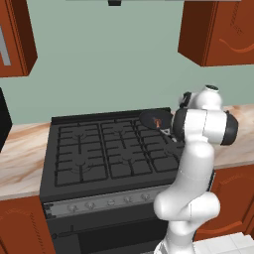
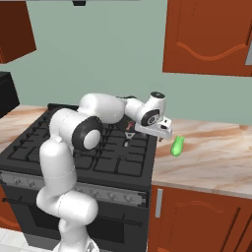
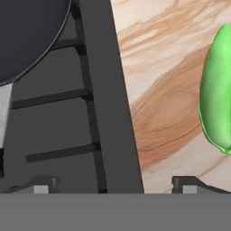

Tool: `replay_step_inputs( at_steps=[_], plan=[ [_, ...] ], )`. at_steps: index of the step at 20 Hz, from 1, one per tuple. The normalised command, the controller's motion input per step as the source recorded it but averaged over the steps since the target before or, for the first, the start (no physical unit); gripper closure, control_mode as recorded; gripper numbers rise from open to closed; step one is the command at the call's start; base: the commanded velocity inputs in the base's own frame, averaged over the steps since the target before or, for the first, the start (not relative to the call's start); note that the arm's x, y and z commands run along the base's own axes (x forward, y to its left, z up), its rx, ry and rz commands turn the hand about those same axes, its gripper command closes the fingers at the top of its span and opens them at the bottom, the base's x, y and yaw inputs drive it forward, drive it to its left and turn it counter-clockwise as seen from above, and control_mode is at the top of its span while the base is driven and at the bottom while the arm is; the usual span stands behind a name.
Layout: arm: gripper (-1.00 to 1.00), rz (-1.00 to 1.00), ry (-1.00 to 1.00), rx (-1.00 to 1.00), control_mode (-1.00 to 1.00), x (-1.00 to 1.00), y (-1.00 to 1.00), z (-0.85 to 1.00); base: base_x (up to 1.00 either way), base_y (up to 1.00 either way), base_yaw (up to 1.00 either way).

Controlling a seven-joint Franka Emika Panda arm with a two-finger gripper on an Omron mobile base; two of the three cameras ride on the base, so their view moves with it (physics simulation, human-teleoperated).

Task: Put the mushroom and corn in the pan. Then turn on the rear right burner and set the heat to medium.

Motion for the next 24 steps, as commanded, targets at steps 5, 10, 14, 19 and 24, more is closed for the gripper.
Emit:
replay_step_inputs(
  at_steps=[5,10,14,19,24],
  plan=[
    [-1.0,0.07,0.0,0.0,-1.0,0.0,-0.67,0.0,0.0,0.0,0.0],
    [-1.0,0.12,0.0,0.0,-1.0,0.02,-0.47,0.0,0.0,0.0,0.0],
    [-1.0,0.12,0.0,0.0,-1.0,0.14,-0.36,-0.25,0.0,0.0,0.0],
    [-1.0,0.08,0.0,0.0,-1.0,0.26,-0.28,-0.5,0.0,0.0,0.0],
    [-1.0,0.01,0.0,0.0,-1.0,0.32,-0.34,-0.04,0.0,0.0,0.0]
  ],
)
